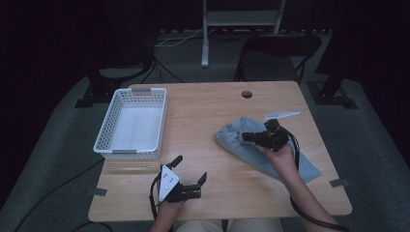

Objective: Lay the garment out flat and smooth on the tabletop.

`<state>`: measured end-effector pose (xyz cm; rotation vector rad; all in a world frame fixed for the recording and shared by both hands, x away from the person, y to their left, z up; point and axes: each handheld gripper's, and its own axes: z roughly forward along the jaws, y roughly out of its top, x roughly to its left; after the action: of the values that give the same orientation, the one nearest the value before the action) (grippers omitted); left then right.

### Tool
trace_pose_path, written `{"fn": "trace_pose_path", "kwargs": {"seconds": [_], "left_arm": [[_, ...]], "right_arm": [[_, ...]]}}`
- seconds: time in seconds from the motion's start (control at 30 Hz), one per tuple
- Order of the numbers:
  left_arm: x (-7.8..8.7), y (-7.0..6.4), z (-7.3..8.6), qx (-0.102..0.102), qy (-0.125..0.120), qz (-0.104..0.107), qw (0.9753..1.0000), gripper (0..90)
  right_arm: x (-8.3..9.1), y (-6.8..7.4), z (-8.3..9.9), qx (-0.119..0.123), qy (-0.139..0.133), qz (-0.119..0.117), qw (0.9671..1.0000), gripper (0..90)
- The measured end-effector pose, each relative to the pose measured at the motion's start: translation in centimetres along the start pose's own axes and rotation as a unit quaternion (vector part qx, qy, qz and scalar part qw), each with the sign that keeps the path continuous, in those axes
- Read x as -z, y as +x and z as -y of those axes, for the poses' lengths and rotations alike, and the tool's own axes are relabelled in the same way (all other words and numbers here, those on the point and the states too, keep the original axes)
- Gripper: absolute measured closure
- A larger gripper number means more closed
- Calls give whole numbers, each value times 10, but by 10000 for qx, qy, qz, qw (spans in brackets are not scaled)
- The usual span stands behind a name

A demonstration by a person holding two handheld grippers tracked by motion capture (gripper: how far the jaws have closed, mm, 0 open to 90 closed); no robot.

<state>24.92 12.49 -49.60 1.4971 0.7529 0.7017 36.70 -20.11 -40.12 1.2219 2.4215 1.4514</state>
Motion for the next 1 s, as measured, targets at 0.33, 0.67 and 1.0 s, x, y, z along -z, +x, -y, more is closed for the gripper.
{"fn": "trace_pose_path", "kwargs": {"seconds": [0.33, 0.67, 1.0], "left_arm": [[0, 0, 0, 15, -7, -12, 10000, 11], [0, 0, 0, 8, -6, -15, 10000, 11], [0, 0, 0, -1, 6, -35, 10000, 11]], "right_arm": [[-22, 42, 34, 174, 229, -362, 9989, 884], [-36, 77, 75, 340, 462, -689, 9960, 881], [-61, 105, 114, 476, 656, -612, 9948, 866]]}}
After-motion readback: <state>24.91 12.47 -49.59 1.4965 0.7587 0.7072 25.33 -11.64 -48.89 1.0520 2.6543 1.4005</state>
